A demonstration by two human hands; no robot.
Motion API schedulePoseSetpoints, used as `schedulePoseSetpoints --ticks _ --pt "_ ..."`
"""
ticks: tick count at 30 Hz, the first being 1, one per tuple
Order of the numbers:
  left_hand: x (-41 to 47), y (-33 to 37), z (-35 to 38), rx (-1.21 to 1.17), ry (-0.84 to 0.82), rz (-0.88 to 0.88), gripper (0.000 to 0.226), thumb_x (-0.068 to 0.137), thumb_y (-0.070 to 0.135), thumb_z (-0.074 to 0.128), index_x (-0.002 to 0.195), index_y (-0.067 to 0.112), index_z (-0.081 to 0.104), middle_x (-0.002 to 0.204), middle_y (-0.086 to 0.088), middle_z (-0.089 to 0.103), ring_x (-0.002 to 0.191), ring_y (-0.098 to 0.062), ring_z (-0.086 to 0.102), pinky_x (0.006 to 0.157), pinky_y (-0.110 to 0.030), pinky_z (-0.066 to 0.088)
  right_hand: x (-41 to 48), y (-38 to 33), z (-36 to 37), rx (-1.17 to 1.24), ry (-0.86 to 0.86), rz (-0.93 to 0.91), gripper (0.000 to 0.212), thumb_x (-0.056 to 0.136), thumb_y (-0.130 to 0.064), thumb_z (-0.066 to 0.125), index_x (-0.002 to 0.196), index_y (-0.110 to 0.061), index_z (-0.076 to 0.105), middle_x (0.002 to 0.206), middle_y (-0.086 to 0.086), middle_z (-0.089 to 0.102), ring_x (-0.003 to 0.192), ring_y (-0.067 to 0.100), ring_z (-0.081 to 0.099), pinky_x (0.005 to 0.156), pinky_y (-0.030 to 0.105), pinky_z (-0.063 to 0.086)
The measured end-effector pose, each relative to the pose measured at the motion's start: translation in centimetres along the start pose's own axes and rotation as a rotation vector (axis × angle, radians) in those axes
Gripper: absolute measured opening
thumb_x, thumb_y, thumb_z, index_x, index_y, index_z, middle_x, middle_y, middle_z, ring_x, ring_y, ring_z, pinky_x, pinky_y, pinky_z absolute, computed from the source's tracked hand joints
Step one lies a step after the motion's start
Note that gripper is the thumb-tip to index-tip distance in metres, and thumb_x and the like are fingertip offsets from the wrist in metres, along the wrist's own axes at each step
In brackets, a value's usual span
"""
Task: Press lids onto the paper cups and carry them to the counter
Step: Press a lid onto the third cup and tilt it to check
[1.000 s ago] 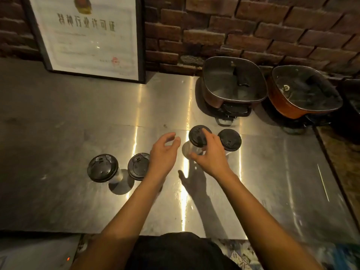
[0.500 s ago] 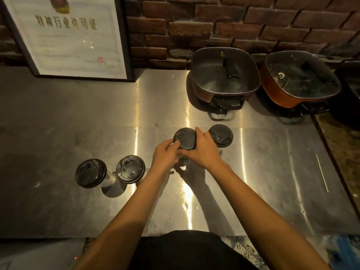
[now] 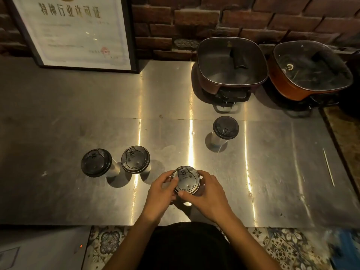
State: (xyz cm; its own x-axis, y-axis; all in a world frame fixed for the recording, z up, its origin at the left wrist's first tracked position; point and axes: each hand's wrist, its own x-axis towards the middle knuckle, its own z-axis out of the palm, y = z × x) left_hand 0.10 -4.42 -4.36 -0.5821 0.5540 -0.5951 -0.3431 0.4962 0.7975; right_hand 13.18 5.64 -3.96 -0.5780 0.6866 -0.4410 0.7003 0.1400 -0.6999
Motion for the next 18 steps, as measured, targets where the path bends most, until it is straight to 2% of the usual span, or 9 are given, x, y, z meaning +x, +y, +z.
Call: schedulePoseSetpoints --ticks 4,5,7,10,11,13,14,16,18 --pt "0.4 -0.4 0.0 0.085 0.042 0.044 0.035 0.1 0.039 0.061 0.134 0.034 0.062 0.133 0.003 0.062 0.12 -0.017 0.063 0.096 -0.031 0.055 0.2 -0.1 -0.7 -0.028 -0.052 0.05 0.114 0.057 -0.083 0.071 0.152 -0.03 0.038 0.138 -0.003 0.054 0.122 0.015 0.057 0.099 0.032 0.049" --pt "0.3 -0.4 0.2 0.08 0.061 0.045 0.04 0.1 0.04 0.059 0.139 0.031 0.059 0.134 0.003 0.06 0.121 -0.015 0.06 0.091 -0.024 0.052 0.3 -0.2 -1.0 -0.013 -0.052 0.067 0.112 0.061 -0.082 0.072 0.153 -0.029 0.037 0.139 -0.002 0.053 0.123 0.016 0.057 0.101 0.035 0.049" --pt "0.3 -0.2 0.7 0.007 0.115 0.024 0.046 0.102 0.041 0.055 0.145 0.027 0.053 0.138 0.001 0.058 0.122 -0.014 0.057 0.082 -0.017 0.046 1.0 -0.8 -1.5 0.068 0.005 0.087 0.092 0.076 -0.071 0.071 0.151 -0.027 0.042 0.14 -0.003 0.054 0.125 0.017 0.056 0.099 0.031 0.047" --pt "1.2 0.3 2.2 -0.081 0.192 -0.047 0.049 0.104 0.047 0.048 0.147 0.024 0.05 0.14 0.0 0.058 0.124 -0.017 0.055 0.094 -0.027 0.044 3.1 -2.1 -0.9 0.241 0.105 0.116 0.051 0.093 -0.064 0.054 0.131 -0.029 0.059 0.129 -0.006 0.063 0.123 0.017 0.059 0.097 0.029 0.044" --pt "1.6 0.6 2.9 -0.11 0.202 -0.064 0.049 0.104 0.05 0.046 0.144 0.023 0.052 0.138 -0.001 0.06 0.122 -0.018 0.057 0.098 -0.032 0.047 3.7 -2.7 -0.4 0.288 0.103 0.14 0.045 0.097 -0.064 0.047 0.122 -0.031 0.064 0.122 -0.007 0.066 0.119 0.018 0.062 0.097 0.031 0.046" --pt "2.4 0.7 4.3 -0.149 0.216 -0.07 0.048 0.102 0.055 0.045 0.134 0.023 0.061 0.129 -0.004 0.069 0.113 -0.021 0.066 0.102 -0.041 0.054 4.5 -3.5 1.0 0.315 0.06 0.185 0.053 0.1 -0.066 0.037 0.114 -0.028 0.072 0.109 -0.007 0.072 0.104 0.017 0.067 0.091 0.032 0.051" --pt "2.7 0.8 5.0 -0.143 0.238 -0.059 0.046 0.102 0.057 0.045 0.126 0.024 0.066 0.121 -0.004 0.073 0.106 -0.022 0.07 0.1 -0.045 0.056 4.6 -3.8 1.7 0.296 0.045 0.185 0.057 0.101 -0.064 0.033 0.107 -0.026 0.075 0.099 -0.008 0.073 0.093 0.015 0.069 0.083 0.029 0.052" --pt "3.0 0.7 5.7 -0.087 0.299 -0.027 0.046 0.1 0.06 0.046 0.113 0.025 0.074 0.108 -0.001 0.077 0.099 -0.02 0.072 0.098 -0.046 0.057 4.4 -4.0 2.2 0.28 0.057 0.187 0.056 0.106 -0.055 0.031 0.091 -0.025 0.076 0.078 -0.013 0.068 0.076 0.007 0.066 0.072 0.023 0.046" --pt "3.1 0.5 5.9 -0.008 0.346 -0.01 0.049 0.097 0.064 0.047 0.104 0.025 0.077 0.1 0.002 0.078 0.093 -0.018 0.073 0.095 -0.046 0.059 4.5 -3.7 2.3 0.301 0.083 0.214 0.056 0.107 -0.047 0.033 0.077 -0.02 0.072 0.07 -0.008 0.067 0.07 0.007 0.064 0.072 0.027 0.046"
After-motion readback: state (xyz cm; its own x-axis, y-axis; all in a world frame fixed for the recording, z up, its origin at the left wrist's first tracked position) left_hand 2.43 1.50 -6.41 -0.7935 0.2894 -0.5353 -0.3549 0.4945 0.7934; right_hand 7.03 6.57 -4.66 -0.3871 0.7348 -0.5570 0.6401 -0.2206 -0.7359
